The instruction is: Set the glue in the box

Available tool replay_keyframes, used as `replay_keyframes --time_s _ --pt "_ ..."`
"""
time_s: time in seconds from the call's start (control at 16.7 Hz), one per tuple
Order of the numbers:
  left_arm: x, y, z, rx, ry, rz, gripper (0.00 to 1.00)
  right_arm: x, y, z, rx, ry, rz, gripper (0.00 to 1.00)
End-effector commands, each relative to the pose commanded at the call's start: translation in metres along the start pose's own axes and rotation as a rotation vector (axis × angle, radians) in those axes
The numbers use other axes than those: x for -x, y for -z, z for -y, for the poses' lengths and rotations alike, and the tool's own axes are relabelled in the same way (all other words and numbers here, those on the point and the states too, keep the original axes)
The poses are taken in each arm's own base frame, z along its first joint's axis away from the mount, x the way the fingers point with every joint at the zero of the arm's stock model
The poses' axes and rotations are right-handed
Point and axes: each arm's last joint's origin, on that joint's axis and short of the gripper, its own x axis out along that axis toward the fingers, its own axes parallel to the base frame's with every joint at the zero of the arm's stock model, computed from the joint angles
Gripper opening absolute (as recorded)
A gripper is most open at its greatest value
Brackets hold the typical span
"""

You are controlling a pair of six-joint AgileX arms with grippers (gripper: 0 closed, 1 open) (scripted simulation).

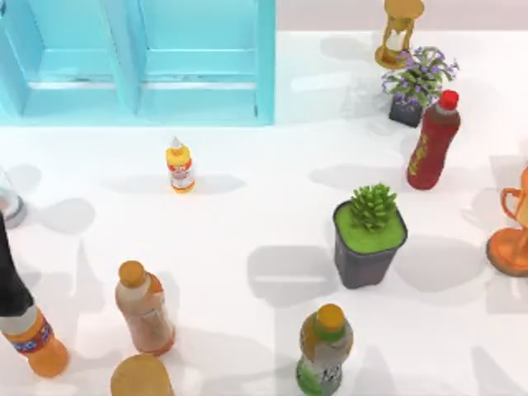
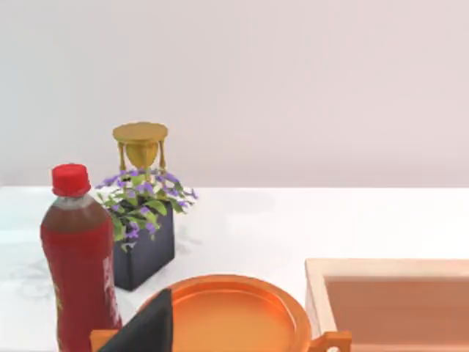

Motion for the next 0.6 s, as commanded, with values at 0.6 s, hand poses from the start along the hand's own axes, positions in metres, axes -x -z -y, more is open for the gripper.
replay_keyframes --time_s 0.6 --pt "0.0 0.0 0.0 0.0 0.0 0.0 1.0 -0.017 -0.035 -0.021 -0.123 -0.044 -0.274 1.0"
